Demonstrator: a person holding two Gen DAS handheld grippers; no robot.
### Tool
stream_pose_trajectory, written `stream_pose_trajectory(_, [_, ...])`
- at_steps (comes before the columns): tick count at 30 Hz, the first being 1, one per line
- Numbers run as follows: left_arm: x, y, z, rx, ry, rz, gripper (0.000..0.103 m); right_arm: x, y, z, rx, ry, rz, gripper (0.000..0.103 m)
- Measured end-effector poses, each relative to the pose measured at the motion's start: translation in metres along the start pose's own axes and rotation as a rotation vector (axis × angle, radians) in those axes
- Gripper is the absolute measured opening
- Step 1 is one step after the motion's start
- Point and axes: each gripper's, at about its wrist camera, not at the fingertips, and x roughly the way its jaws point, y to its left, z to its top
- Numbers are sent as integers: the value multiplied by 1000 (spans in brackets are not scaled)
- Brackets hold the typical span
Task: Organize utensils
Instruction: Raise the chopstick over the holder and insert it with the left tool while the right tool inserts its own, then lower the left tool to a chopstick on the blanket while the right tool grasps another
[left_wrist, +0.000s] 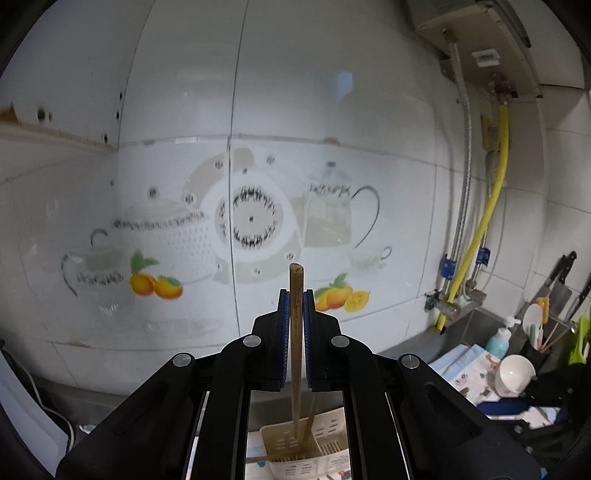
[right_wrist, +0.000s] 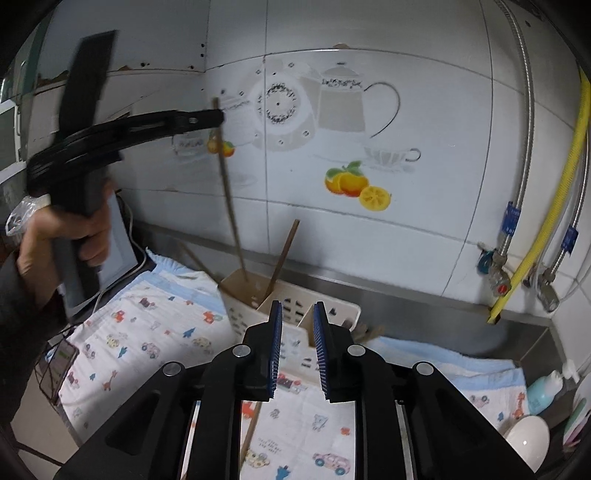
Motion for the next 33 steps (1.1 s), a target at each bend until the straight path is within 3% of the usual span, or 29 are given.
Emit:
stream_pose_trajectory(12, [25,-3,-35,12,123,-17,6,23,15,-72,42,104,24,21])
stream_pose_trajectory(21, [-13,-7,-58,-8,143,-30,15,27,31,-143,106,206,39,21])
stream_pose_trajectory(26, [-45,-12,-96,-7,184,-38,19,30,46,-177,135,254,60,21])
stream_pose_trajectory(30, [-65,-13,-136,-20,246,-53,20,34,60,-199,128,281,45,21])
stream_pose_trajectory(33, [-77,-11,-172,-52,312,-58,26,41,65,-212,144,303,51,21])
